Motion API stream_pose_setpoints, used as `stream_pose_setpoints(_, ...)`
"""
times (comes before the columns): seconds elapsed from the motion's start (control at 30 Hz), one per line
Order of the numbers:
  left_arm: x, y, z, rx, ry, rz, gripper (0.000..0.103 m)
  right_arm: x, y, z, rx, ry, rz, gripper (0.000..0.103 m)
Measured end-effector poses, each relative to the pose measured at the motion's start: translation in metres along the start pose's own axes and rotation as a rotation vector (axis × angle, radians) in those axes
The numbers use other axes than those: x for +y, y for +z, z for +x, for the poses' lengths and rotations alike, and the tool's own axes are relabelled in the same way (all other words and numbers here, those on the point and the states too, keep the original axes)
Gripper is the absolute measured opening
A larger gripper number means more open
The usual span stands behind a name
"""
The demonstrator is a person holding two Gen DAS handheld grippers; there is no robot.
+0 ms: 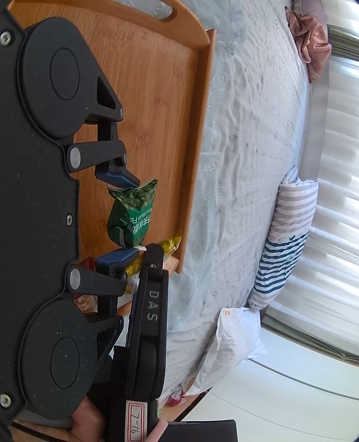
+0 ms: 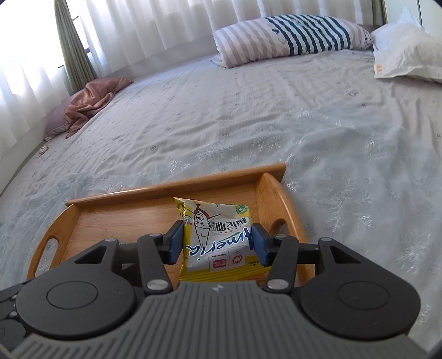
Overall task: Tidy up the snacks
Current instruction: 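Carry both bags onto the wooden tray and open both tools to release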
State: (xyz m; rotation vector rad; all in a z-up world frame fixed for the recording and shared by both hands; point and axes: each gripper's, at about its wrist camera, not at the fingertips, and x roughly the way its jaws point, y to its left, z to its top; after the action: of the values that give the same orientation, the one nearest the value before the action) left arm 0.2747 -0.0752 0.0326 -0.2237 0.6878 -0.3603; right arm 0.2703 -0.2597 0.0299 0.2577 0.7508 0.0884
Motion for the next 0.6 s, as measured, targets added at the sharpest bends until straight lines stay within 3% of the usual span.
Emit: stream_pose_setpoints(0.6, -0.001, -0.013, 0.023, 0.028, 0.017, 0.015, 0.045, 0.005, -0.006, 0.017, 0.006, -0.023, -0.042, 0.056)
